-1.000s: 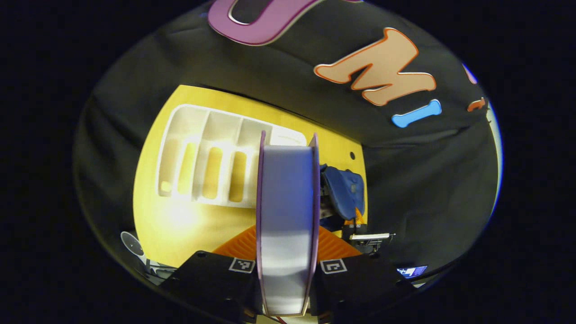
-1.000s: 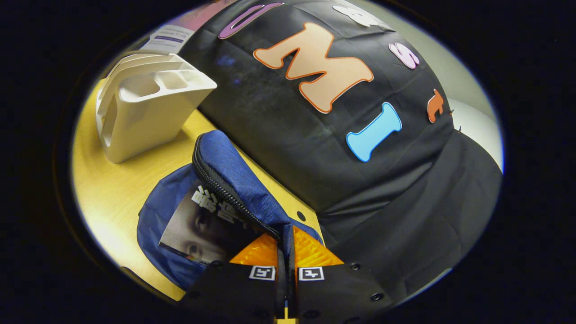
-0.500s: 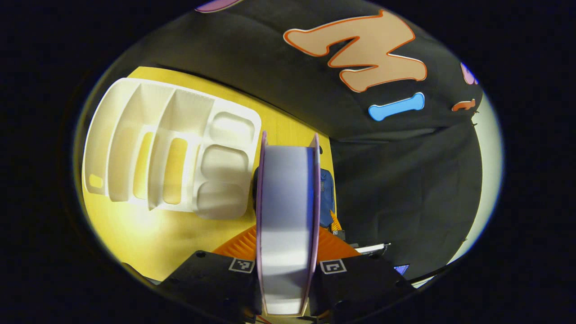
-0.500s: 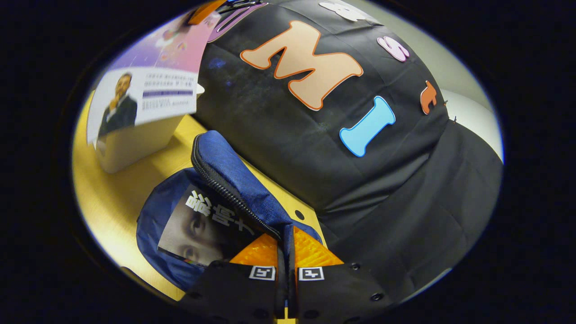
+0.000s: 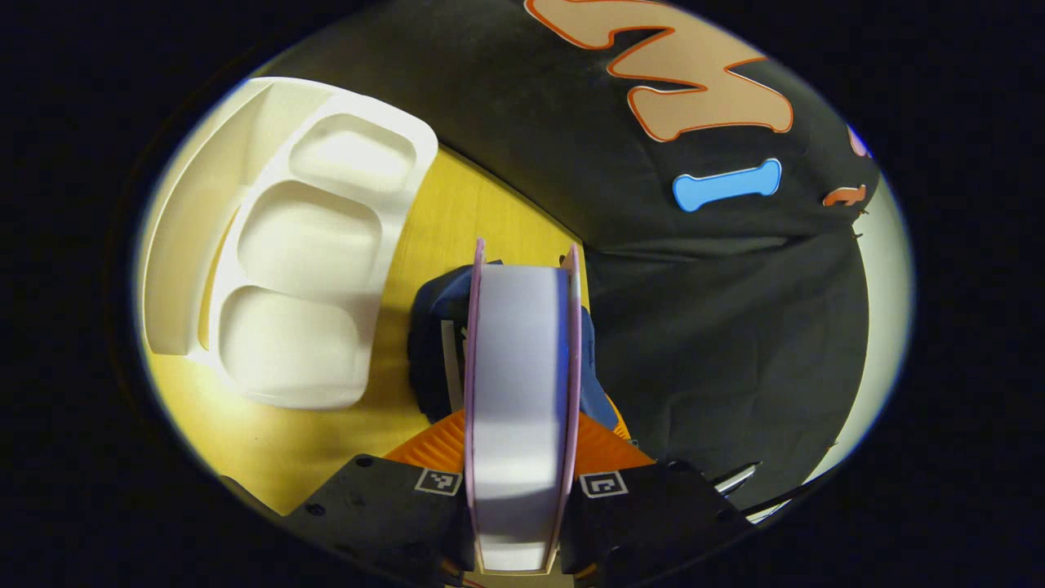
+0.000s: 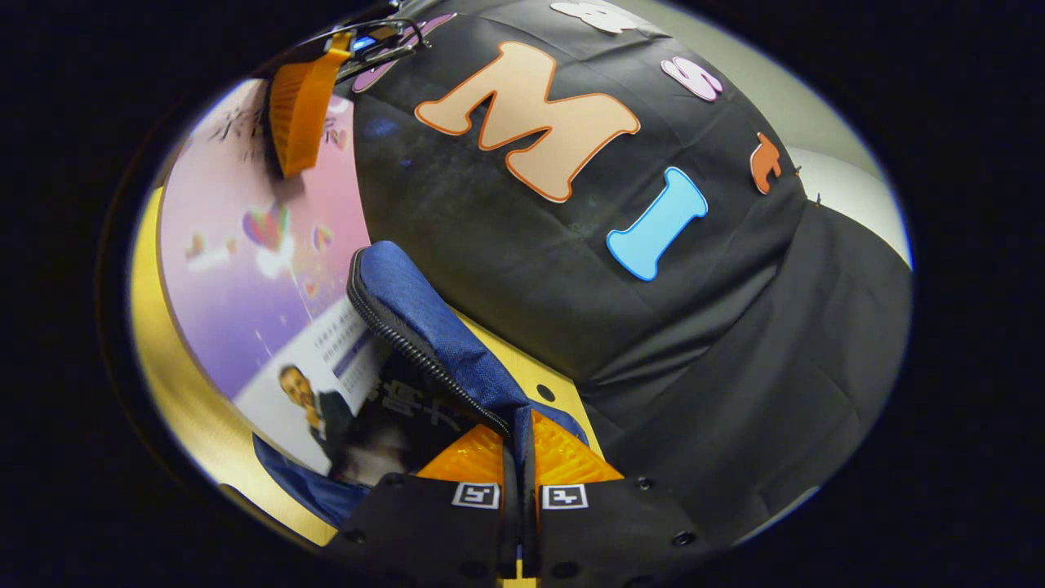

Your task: Open the schoolbag, grab two books from the bookshelf and put them into the schoolbag.

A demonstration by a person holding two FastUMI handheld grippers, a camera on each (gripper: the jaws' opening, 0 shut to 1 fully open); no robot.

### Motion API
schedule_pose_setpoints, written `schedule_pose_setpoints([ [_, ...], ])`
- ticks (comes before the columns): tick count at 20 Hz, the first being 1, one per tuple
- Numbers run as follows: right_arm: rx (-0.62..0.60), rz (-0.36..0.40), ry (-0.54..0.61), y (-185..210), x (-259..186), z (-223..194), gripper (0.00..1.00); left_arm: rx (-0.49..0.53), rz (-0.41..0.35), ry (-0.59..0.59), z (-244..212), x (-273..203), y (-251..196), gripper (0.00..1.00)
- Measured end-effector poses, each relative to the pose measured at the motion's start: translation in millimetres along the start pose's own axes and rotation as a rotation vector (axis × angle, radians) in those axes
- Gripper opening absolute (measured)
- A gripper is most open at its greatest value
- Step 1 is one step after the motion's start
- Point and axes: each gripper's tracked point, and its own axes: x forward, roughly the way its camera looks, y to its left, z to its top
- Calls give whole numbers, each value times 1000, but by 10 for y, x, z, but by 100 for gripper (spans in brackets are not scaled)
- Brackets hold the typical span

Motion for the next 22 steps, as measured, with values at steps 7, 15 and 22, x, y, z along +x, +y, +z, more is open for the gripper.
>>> schedule_pose_setpoints([
  [7,51,21,-33,-50,-25,45,5,5,-59,-57,-143,704,-259,39],
  [15,36,70,-78,32,-90,114,5,-96,-182,-52,-295,1337,-218,38],
  [22,36,77,-98,38,-97,162,3,-110,-228,-60,-347,1732,-187,36],
])
